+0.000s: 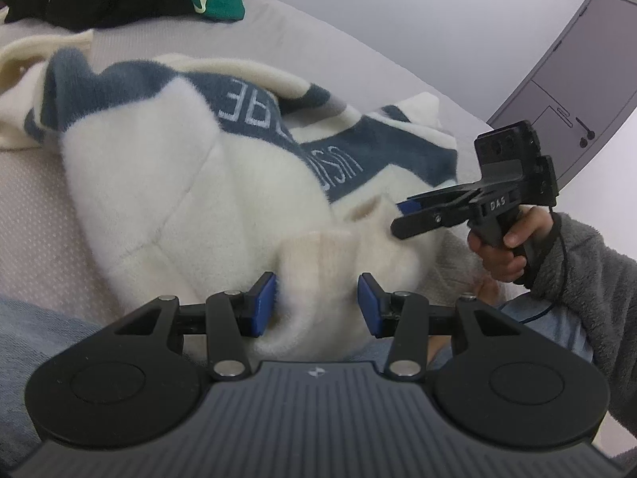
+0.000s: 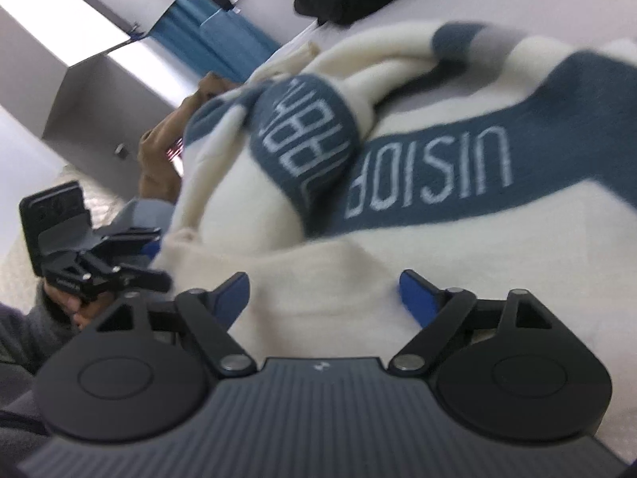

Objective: Fold large clothes
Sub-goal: 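Grasp the blanket edge with the right gripper while the left gripper holds its edge, then lift the blanket edge high with both grippers and shake it out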

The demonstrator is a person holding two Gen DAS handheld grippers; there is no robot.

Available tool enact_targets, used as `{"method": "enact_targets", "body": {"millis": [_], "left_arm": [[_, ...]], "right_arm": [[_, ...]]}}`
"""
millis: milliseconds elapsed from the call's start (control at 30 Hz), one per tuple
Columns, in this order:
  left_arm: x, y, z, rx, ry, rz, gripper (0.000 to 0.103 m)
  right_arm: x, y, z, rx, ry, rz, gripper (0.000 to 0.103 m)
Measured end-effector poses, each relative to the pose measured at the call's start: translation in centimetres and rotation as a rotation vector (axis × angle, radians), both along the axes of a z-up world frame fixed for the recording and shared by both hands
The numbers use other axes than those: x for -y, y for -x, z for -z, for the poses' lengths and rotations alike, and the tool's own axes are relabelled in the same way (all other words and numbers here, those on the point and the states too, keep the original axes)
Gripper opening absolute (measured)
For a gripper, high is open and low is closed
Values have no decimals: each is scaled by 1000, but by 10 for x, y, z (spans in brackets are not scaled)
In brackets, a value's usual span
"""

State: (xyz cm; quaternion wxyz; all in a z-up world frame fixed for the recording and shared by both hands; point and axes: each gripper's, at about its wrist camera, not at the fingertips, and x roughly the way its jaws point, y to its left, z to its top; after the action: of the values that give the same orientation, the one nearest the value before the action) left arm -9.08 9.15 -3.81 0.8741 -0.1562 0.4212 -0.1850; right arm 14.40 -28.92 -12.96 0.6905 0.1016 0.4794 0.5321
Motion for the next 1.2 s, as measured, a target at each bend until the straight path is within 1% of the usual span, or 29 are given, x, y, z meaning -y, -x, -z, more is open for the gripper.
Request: {"method": "enact_targets", "body": {"millis": [67,133,167,200,233,267,300,333,367,400,467,600,667,700,733,767,800,833,933,1033,1100,1167,1200], "left_arm": [[0,-3,1,-7,3,5,51],[2,-5,4,-14,2,8,53],[4,-6,5,-15,-3,15,53],[7,-7,6,-15,-10,23,54],[9,-8,7,-16,-20,29,55],[12,-9,7,-15,-30,36,55],[14,-10,8,-13,-36,42,55],[15,-10,8,-12,-41,47,56],[15,-10,8,-11,-45,47,56],[16,-9,8,-9,-46,48,56],[15,-8,8,-3,-42,46,56],[16,-5,7,14,-43,38,55],[16,-4,7,21,-53,30,53],[17,-3,7,25,-57,27,48],[17,-3,7,30,-64,21,40],[17,-2,6,39,-70,7,37],[17,-2,5,53,-72,-1,29],[16,-1,4,70,-69,-10,23],[12,4,-8,142,-45,-54,19],[11,2,-26,210,-9,-95,18],[12,0,-44,274,-1,-105,17],[15,-4,-64,338,-10,-112,17],[15,-7,-76,368,-2,-116,17]], "right_arm": [[-3,0,2,-7,8,-16,85],[-5,6,-2,13,17,-50,84],[-6,12,-5,32,22,-70,81],[-7,18,-8,59,31,-88,74],[-8,23,-11,89,41,-102,69],[-8,29,-14,119,51,-112,55],[-7,33,-18,147,57,-114,37],[-4,38,-23,174,52,-115,24],[-3,42,-28,192,32,-116,19],[-2,47,-34,235,25,-110,18],[1,53,-44,286,4,-92,17],[9,57,-57,349,-45,-42,16],[12,58,-61,369,-53,-21,16],[14,57,-61,376,-54,-15,16],[12,58,-61,384,-48,-9,16],[11,58,-61,390,-40,1,16],[9,58,-60,394,-30,13,16],[6,59,-59,401,-18,28,16],[0,64,-64,433,2,90,16],[-2,71,-75,469,-1,195,15],[-1,75,-86,498,7,267,14],[0,80,-103,536,1,340,14],[0,83,-114,552,-5,374,14]]}}
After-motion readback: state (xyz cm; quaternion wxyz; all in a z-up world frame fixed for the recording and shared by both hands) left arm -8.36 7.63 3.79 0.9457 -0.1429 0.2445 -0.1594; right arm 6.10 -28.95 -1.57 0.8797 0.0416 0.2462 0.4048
